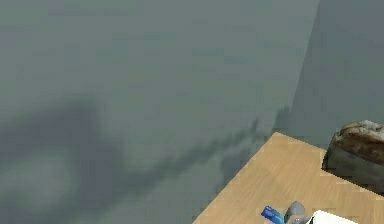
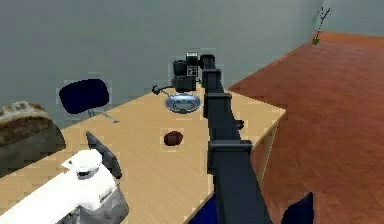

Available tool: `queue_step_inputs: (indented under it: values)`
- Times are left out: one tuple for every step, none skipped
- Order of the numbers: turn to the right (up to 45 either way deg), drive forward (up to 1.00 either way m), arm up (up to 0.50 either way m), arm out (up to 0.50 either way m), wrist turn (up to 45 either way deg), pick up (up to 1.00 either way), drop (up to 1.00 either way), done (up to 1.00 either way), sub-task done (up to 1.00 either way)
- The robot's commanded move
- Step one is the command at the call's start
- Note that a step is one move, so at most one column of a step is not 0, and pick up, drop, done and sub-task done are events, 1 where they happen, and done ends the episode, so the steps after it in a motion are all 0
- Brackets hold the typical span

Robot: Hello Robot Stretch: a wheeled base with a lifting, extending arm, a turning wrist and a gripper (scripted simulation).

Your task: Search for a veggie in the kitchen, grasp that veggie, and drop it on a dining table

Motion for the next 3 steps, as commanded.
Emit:
queue_step_inputs:
  values:
    - [0.0, 0.0, 0.04, 0.0, 0.0, 0.0, 0.0, 0.0, 0.0]
    - [0.0, 0.0, 0.0, -0.08, 0.0, 0.0, 0.0, 0.0, 0.0]
    - [0.0, 0.0, 0.0, 0.0, 0.0, 0.0, 0.0, 1.0, 0.0]
